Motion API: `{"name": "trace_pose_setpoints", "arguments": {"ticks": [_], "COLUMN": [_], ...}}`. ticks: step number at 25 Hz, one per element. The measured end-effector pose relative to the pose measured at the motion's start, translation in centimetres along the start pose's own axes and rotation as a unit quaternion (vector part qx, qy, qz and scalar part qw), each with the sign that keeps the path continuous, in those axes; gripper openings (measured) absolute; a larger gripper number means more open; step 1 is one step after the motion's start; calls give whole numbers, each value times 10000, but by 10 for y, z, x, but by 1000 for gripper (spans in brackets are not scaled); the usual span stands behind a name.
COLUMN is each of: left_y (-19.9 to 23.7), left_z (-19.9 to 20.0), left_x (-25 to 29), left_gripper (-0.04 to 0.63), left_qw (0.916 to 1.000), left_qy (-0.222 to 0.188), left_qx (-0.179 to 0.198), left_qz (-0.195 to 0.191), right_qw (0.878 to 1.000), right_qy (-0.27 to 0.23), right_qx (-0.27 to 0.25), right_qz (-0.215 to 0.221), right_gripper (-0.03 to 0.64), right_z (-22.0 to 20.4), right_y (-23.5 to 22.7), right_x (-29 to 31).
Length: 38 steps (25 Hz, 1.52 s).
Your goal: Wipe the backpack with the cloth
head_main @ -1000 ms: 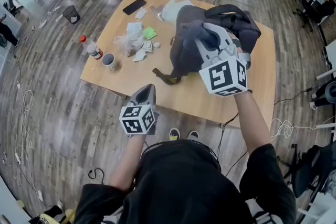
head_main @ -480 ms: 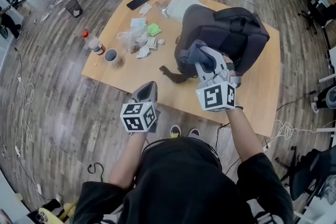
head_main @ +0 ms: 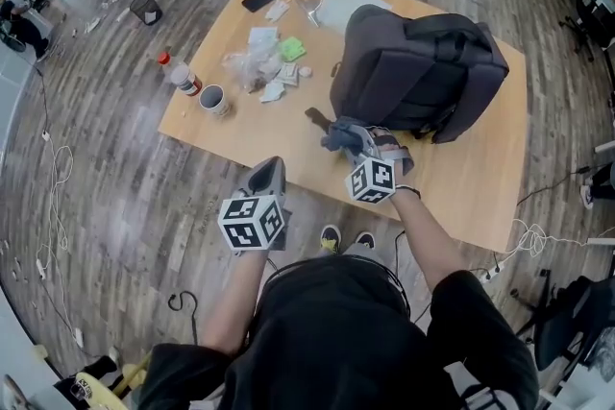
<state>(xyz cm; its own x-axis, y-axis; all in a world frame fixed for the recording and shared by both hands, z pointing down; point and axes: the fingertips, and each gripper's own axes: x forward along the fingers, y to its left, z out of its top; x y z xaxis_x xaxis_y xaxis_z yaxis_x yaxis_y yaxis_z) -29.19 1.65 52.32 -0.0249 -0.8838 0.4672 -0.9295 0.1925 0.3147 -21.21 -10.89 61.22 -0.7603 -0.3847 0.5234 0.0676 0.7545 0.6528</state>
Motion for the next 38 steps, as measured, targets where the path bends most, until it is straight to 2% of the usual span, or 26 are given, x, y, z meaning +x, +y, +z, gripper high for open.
{"name": "trace_pose_setpoints", "arguments": {"ticks": [2, 3, 5, 8, 11, 14, 17, 19, 20, 22, 24, 26, 29, 31, 34, 36, 38], "left_y": [1, 1, -3, -16, -32, -48, -64, -83, -95, -121, -139, -154, -168, -172, -172, -172, -169], "left_z": [-3, -5, -5, -2, 4, 10, 25, 38, 42, 46, 46, 45, 38, 36, 40, 37, 35], "left_x": [0, -1, -1, 6, 15, 22, 32, 45, 55, 77, 92, 106, 123, 129, 132, 124, 106], "left_gripper": [18, 18, 18, 18, 18, 18, 18, 22, 53, 230, 277, 299, 302, 301, 292, 135, 78], "left_qw": [10000, 10000, 10000, 9997, 9988, 9976, 9948, 9877, 9816, 9681, 9565, 9460, 9377, 9406, 9504, 9509, 9475], "left_qy": [31, 41, 45, 26, -18, -57, -168, -267, -269, -157, -76, -53, -14, -99, -280, -264, -230], "left_qx": [11, 14, 20, 43, 106, 227, 537, 952, 1200, 1641, 1977, 2251, 2471, 2437, 2209, 2085, 2151], "left_qz": [-13, -26, -75, -255, -469, -651, -849, -1208, -1459, -1887, -2144, -2332, -2443, -2362, -2171, -2274, -2355], "right_qw": [9998, 9995, 9968, 9826, 9730, 9642, 9637, 9696, 9737, 9781, 9805, 9848, 9801, 9730, 9642, 9591, 9528], "right_qy": [93, 78, -142, -571, -738, -686, -724, -773, -801, -827, -729, -279, 624, 716, 527, 347, 182], "right_qx": [-198, -263, -334, -313, -129, 38, 142, 204, 293, 462, 647, 917, 1483, 1880, 2189, 2316, 2480], "right_qz": [11, -130, -717, -1739, -2185, -2560, -2566, -2312, -2112, -1855, -1707, -1446, -1158, -1132, -1400, -1590, -1741], "right_gripper": [37, 38, 38, 38, 37, 38, 37, 37, 37, 38, 37, 37, 38, 38, 38, 38, 38], "right_z": [2, 9, 37, 88, 112, 102, 96, 95, 92, 83, 66, 31, -43, -71, -85, -84, -76], "right_y": [-5, -17, -61, -149, -208, -239, -237, -220, -209, -190, -175, -159, -130, -113, -110, -116, -123], "right_x": [-9, -19, -54, -124, -174, -204, -206, -191, -181, -167, -162, -159, -162, -175, -188, -191, -189]}}
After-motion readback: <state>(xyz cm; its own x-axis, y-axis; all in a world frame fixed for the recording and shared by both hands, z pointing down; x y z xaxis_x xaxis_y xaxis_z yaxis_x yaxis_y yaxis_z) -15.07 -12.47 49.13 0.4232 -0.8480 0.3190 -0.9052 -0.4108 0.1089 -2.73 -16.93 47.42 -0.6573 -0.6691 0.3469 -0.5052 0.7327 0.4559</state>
